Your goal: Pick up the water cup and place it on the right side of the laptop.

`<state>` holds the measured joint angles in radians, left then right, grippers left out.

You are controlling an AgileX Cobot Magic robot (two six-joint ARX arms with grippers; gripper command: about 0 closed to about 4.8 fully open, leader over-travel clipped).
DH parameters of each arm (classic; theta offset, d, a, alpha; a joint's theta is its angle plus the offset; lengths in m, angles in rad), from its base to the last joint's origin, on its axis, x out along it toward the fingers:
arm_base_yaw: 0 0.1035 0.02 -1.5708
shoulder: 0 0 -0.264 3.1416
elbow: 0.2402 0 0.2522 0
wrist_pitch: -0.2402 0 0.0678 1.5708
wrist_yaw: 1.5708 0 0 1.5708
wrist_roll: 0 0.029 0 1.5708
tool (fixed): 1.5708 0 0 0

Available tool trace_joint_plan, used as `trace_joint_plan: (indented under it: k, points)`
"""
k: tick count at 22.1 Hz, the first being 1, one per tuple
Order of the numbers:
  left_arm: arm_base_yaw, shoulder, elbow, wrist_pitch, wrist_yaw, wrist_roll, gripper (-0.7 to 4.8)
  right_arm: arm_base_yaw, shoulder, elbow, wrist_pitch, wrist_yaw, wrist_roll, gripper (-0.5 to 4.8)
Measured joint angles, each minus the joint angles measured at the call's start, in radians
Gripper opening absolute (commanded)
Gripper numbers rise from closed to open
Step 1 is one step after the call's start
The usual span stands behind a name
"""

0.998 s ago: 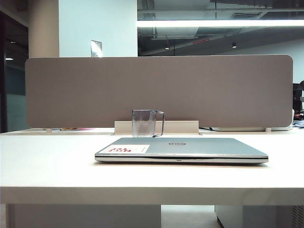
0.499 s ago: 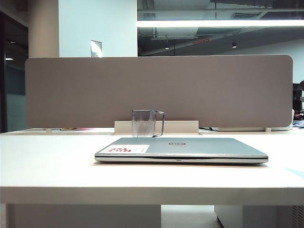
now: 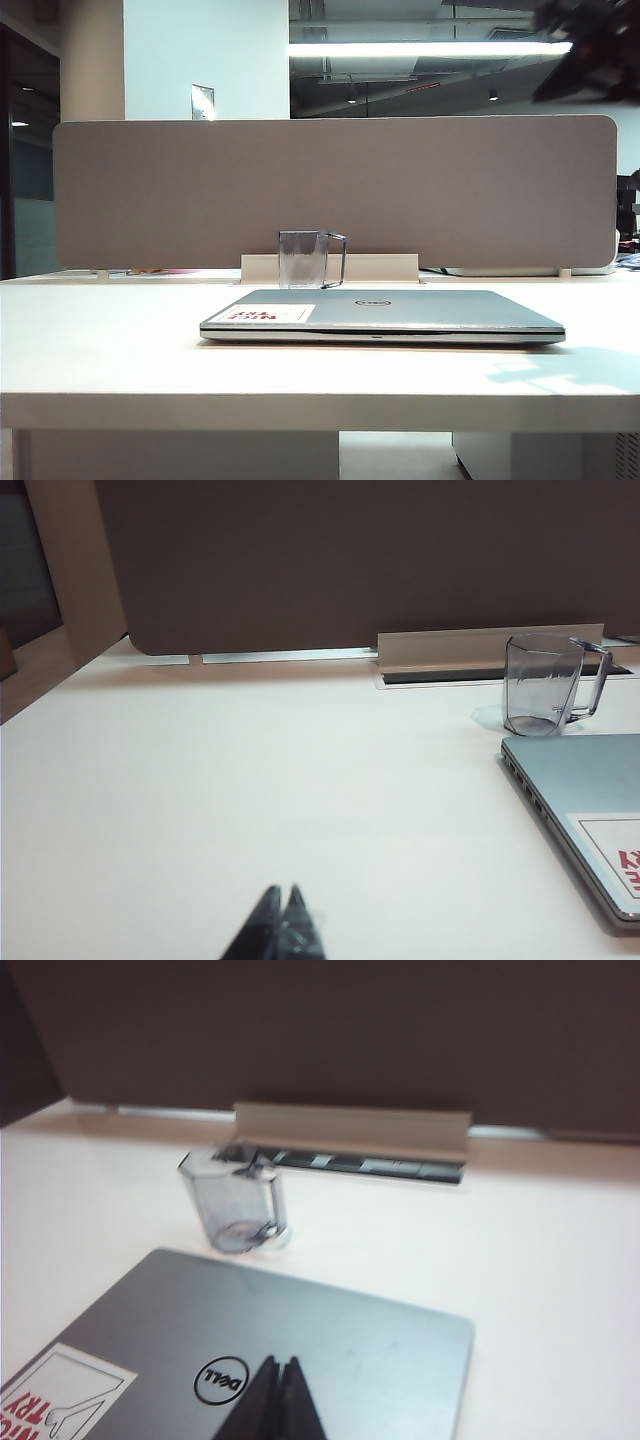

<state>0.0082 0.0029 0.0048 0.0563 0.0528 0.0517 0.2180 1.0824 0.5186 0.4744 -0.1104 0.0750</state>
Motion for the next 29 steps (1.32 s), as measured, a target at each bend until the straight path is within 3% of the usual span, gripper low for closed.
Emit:
trace_joint_plan:
  k: [8,18,24,29]
  points:
    - [0.0,0.0,0.0,0.0,0.0,0.0,-0.06,0.058,0.229,0.091,0.06,-0.004,0.0,-0.05]
    - [0.0,0.0,0.0,-0.005,0.0,0.0,-0.06,0.057,0.486,0.274,0.104,-0.049,0.0,-0.05]
    - [0.0,0.0,0.0,-0.008,0.0,0.0,-0.06,0.075,0.631,0.41,0.103,-0.068,0.0,0.57]
    - [0.0,0.0,0.0,-0.023,0.0,0.0,-0.06,0.101,0.777,0.581,0.07,-0.074,0.001,0.59]
